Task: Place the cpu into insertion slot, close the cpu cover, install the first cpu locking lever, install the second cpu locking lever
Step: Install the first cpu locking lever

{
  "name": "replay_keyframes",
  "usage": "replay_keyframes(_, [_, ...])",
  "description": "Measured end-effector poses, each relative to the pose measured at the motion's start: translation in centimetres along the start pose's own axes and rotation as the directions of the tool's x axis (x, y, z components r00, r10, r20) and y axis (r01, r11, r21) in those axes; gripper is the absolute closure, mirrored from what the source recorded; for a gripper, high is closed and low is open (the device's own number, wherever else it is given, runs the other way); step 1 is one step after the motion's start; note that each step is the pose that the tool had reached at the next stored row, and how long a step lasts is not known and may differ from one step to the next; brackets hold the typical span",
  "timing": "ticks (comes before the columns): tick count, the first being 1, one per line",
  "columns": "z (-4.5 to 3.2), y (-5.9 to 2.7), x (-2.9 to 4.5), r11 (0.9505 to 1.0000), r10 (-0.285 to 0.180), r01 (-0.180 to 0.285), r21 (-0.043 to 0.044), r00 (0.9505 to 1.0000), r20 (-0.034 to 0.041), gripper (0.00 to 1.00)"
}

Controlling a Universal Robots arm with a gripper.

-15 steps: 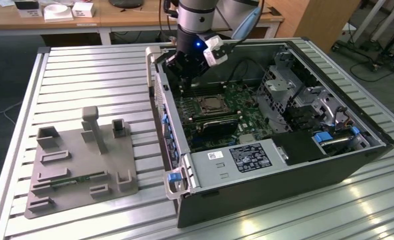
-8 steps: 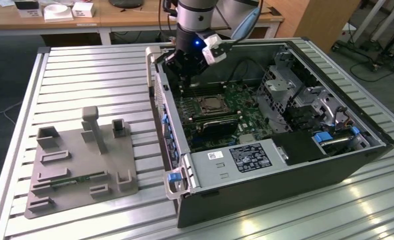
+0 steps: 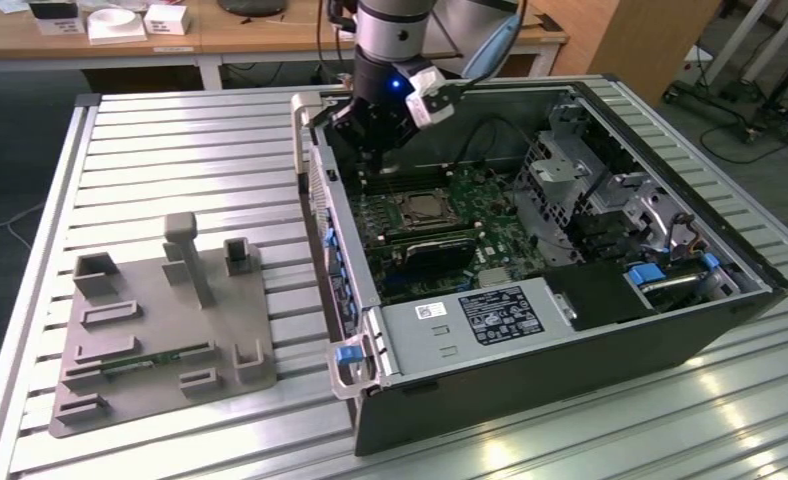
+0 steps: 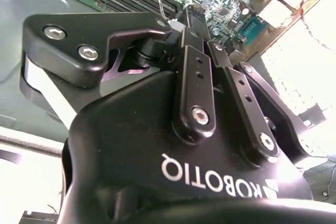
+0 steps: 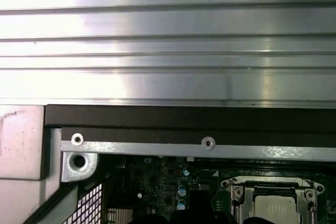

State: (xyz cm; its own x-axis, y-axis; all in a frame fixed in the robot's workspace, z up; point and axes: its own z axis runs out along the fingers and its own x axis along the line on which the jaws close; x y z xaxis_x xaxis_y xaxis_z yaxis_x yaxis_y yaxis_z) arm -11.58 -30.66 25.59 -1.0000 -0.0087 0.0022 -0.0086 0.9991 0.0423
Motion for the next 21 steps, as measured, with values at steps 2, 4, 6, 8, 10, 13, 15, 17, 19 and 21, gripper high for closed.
replay_keyframes(2, [0.0,0.04,-0.19,1.0,0.0,0.0,0.0,1.0,0.0001,0.9])
replay_keyframes(4, [0.0,0.07,-0.42,1.0,0.0,0.0,0.0,1.0,0.0001,0.9])
replay_keyframes(6, [0.0,0.12,-0.71,1.0,0.0,0.0,0.0,1.0,0.0,0.9])
replay_keyframes(8, [0.0,0.18,-1.0,1.0,0.0,0.0,0.0,1.0,0.0,0.9])
replay_keyframes(10, [0.01,0.23,-1.28,1.0,0.0,0.0,0.0,1.0,0.0,0.9])
replay_keyframes(13, [0.01,0.29,-1.7,1.0,0.0,0.0,0.0,1.0,0.0,0.9])
replay_keyframes(15, [0.01,0.32,-1.99,1.0,0.0,0.0,0.0,1.0,0.0,0.9])
replay_keyframes(17, [0.02,0.34,-2.17,1.0,0.0,0.0,0.0,1.0,0.0,0.9])
replay_keyframes(19, [0.02,0.33,-2.34,1.0,0.0,0.0,0.0001,1.0,0.0,0.9])
replay_keyframes(21, [0.04,0.33,-2.51,1.0,0.0,0.0,-0.0001,1.0,0.0001,0.9])
